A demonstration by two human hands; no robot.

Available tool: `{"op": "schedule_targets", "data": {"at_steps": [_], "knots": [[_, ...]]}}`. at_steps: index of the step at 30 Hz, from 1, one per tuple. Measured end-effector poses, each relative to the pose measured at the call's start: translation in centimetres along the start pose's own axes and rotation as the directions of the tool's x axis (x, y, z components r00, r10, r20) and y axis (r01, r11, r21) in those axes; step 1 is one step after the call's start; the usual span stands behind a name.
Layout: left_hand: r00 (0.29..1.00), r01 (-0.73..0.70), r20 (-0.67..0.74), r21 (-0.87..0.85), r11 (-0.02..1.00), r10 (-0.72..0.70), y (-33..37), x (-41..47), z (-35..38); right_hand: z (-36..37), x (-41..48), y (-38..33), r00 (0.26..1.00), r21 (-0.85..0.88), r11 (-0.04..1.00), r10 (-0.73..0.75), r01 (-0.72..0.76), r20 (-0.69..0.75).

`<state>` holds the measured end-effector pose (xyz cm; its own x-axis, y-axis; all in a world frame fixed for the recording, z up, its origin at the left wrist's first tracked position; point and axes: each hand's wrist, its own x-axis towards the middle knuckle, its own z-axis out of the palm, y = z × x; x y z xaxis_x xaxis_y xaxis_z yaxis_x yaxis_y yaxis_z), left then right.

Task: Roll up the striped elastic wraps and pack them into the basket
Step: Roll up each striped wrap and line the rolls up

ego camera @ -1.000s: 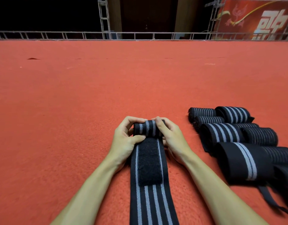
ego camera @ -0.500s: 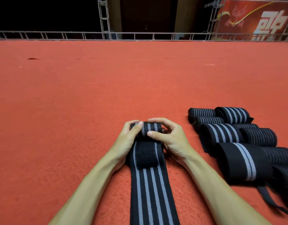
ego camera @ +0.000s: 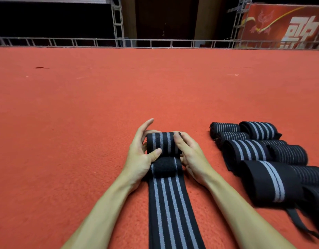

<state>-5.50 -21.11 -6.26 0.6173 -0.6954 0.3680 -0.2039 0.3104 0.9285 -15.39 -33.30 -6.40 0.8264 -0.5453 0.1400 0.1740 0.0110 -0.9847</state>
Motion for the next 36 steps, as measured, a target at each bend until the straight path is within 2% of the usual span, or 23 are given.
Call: {"op": "schedule_targets", "data": {"at_steps": [3, 5, 9, 14, 19, 23, 26, 29, 33, 34, 36], "knots": [[0.999, -0.041, -0.012, 0.026, 0.999, 0.041, 0.1, 0.0, 0.0, 0.2, 0.0, 0.0, 1.000, -0.052, 0.998, -0.022, 0.022, -0.007], [0.999, -0.035, 0.006, 0.026, 0.999, 0.035, 0.1, 0.0, 0.1, 0.1, 0.0, -0.2, 1.000, 0.038, 0.999, -0.011, 0.011, 0.005], [0.992, 0.127, 0.006, -0.100, 0.987, -0.127, -0.3, 0.0, 0.6, -0.4, -0.2, -0.4, 1.000, 0.209, 0.978, -0.010, 0.004, 0.024], [0.965, 0.264, 0.030, -0.092, 0.960, -0.262, -0.5, 0.2, 0.6, -0.6, -0.5, -1.0, 0.999, 0.236, 0.971, -0.029, 0.022, 0.024], [0.952, 0.306, 0.004, -0.011, 0.952, -0.306, -0.7, 0.3, 0.6, -0.9, -0.1, -0.1, 0.995, 0.175, 0.983, -0.075, 0.063, 0.063], [0.955, 0.279, -0.085, -0.061, 0.958, -0.284, -0.6, 0.5, 0.6, -0.8, 0.1, 0.3, 0.994, 0.108, 0.992, -0.075, 0.067, 0.078], [0.949, 0.241, -0.166, -0.171, 0.955, -0.270, -0.1, 0.5, 0.9, -0.3, 0.2, 0.4, 0.995, -0.063, 0.994, -0.084, 0.088, 0.052], [0.918, 0.208, -0.284, -0.247, 0.946, -0.276, 0.2, 0.7, 0.4, -0.1, 0.0, 0.0, 0.998, -0.193, 0.981, 0.022, -0.010, 0.060], [0.863, 0.163, -0.405, -0.341, 0.926, -0.301, 0.3, 1.1, -0.8, 0.0, -0.2, 0.2, 0.991, -0.470, 0.882, 0.041, 0.024, 0.127], [0.860, 0.159, -0.414, -0.339, 0.927, -0.299, 0.3, 1.1, -0.9, 0.0, -0.3, 0.1, 0.988, -0.474, 0.880, 0.052, 0.022, 0.144], [0.870, 0.159, -0.403, -0.314, 0.936, -0.283, 0.2, 1.0, -1.0, -0.3, -0.4, -0.2, 0.973, -0.358, 0.933, 0.109, -0.029, 0.205]]}}
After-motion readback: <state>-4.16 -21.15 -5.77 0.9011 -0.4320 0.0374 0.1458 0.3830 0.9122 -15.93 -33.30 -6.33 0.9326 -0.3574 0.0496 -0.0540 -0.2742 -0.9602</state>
